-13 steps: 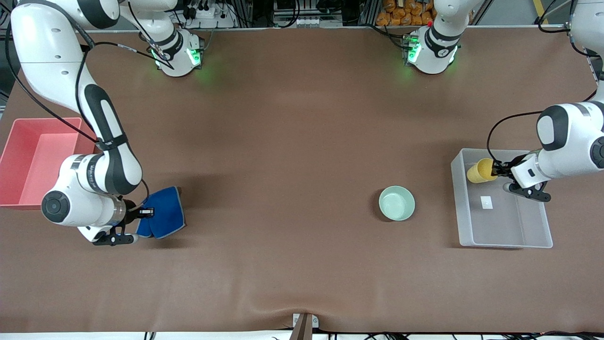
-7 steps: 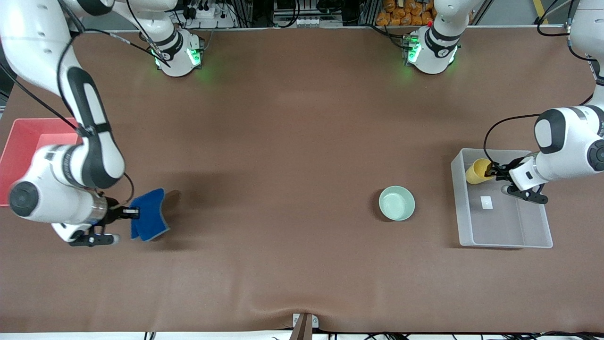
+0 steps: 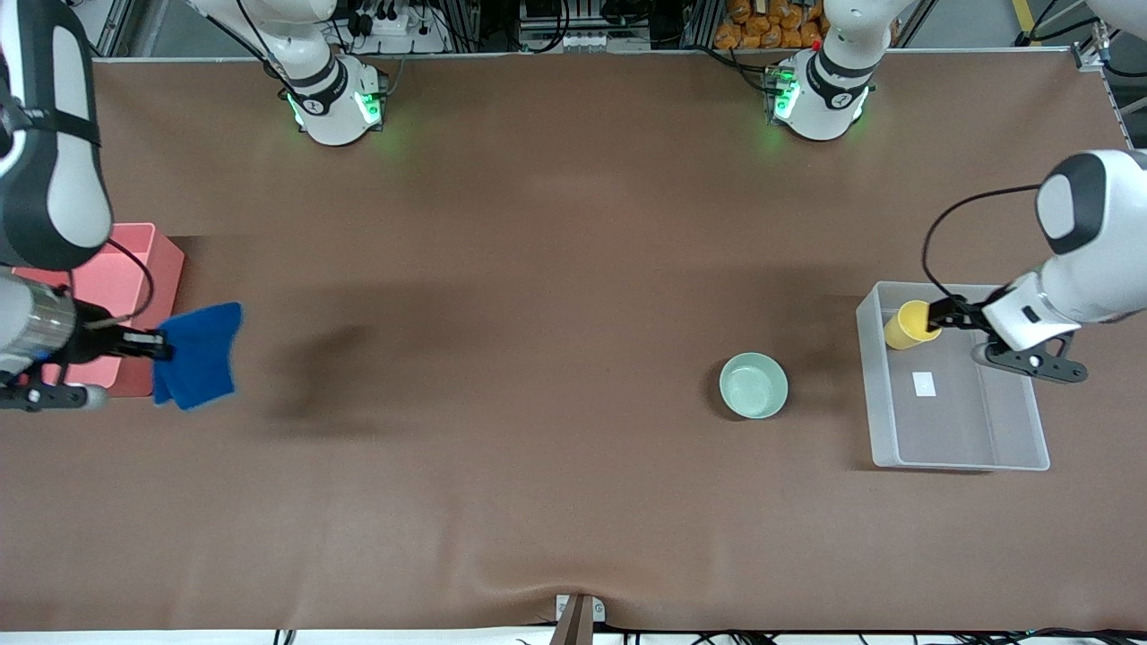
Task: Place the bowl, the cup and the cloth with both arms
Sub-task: 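Release the cup and reach the left gripper to the green bowl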
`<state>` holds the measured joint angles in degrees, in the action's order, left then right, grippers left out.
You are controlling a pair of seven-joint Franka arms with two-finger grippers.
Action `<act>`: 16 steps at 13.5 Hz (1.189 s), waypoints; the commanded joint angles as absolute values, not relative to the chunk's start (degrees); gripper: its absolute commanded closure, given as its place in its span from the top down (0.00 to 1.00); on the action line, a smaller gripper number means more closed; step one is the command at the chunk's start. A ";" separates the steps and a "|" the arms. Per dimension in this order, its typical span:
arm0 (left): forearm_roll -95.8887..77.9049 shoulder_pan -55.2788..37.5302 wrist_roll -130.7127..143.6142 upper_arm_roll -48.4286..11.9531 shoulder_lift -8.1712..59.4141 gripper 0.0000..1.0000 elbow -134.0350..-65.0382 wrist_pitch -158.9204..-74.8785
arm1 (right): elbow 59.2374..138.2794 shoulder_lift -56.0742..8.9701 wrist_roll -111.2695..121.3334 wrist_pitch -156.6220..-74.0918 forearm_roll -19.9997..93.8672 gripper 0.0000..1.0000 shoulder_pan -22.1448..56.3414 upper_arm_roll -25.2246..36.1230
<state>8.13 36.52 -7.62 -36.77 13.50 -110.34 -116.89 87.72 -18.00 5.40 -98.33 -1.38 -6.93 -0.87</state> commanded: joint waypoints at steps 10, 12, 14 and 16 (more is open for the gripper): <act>32.31 22.06 57.80 -43.16 31.71 1.00 -110.65 -126.81 | 86.13 -17.14 31.35 -94.13 -14.06 0.00 -26.53 -0.70; 36.46 22.50 61.68 -43.07 35.40 1.00 -110.57 -129.27 | 86.75 -17.23 36.27 -93.87 -13.98 0.00 -31.35 -0.70; 38.05 22.59 64.24 -42.89 37.61 1.00 -110.39 -130.78 | 86.66 -17.93 42.25 -94.04 -13.80 0.00 -35.14 -0.70; 38.06 22.59 65.04 -42.89 38.40 0.81 -110.13 -130.96 | 87.36 -17.93 44.03 -93.69 -13.80 0.00 -37.43 -0.70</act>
<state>36.37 22.41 62.95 -42.37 37.53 -111.05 -130.62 86.79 -17.96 42.11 -94.01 -13.22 -35.12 0.58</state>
